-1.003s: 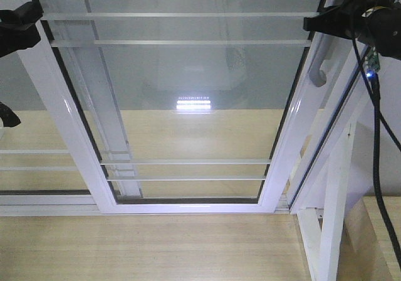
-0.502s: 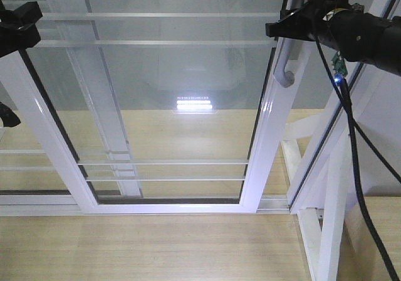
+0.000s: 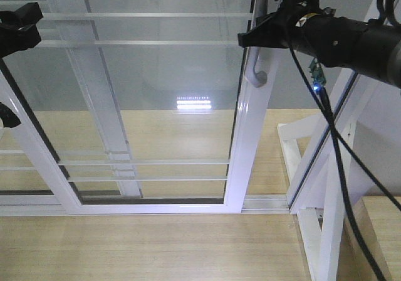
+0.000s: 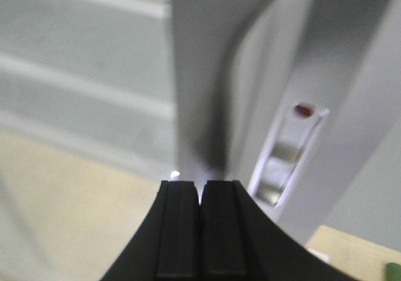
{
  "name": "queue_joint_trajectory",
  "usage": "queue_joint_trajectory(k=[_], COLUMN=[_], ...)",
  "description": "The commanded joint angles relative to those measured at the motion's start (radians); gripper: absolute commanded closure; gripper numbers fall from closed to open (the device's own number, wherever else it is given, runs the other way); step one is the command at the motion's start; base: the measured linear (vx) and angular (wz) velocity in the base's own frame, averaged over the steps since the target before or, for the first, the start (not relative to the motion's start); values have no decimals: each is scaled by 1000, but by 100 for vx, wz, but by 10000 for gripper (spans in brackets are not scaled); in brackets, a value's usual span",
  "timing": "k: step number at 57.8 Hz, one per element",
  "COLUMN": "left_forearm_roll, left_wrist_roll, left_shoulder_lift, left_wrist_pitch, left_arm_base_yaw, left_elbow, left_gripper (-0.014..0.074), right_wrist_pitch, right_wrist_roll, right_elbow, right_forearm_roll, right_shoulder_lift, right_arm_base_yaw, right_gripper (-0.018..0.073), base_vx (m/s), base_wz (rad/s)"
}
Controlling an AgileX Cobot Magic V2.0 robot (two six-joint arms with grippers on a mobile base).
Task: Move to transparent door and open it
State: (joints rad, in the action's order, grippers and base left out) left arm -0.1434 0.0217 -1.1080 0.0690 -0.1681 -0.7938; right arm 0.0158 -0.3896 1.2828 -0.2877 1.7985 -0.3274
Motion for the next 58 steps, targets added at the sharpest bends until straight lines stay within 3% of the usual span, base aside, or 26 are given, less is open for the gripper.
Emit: queue_joint_trajectory(k=[1, 25, 33, 40, 46, 58], left_forearm_roll=[-6, -6, -6, -6, -9, -71], left_wrist_roll=[-1, 0, 21, 57, 52, 45], left_shoulder_lift=[14, 14, 14, 14, 14, -75], left_wrist_pitch=[63, -86, -144, -151, -95, 197], left_arm_base_yaw=[-2, -3, -29, -108, -193, -346], left_elbow=[-32, -32, -32, -32, -32, -40], left_gripper=[11, 11, 11, 11, 11, 11], right_wrist_pitch=[13, -176, -127, 2, 94, 135], right_wrist_roll=[-19, -83, -90, -85, -81, -74], right_elbow=[29, -11, -172, -404, -589, -840], right_forearm_roll=[9, 9, 9, 6, 0, -60], right_shoulder_lift=[-51, -223, -389, -568, -719, -975], right_arm_base_yaw=[-32, -45, -45, -45, -45, -45], right_gripper=[502, 502, 502, 502, 502, 502], base_vx=[0, 0, 0, 0, 0, 0], base_wz=[0, 0, 0, 0, 0, 0])
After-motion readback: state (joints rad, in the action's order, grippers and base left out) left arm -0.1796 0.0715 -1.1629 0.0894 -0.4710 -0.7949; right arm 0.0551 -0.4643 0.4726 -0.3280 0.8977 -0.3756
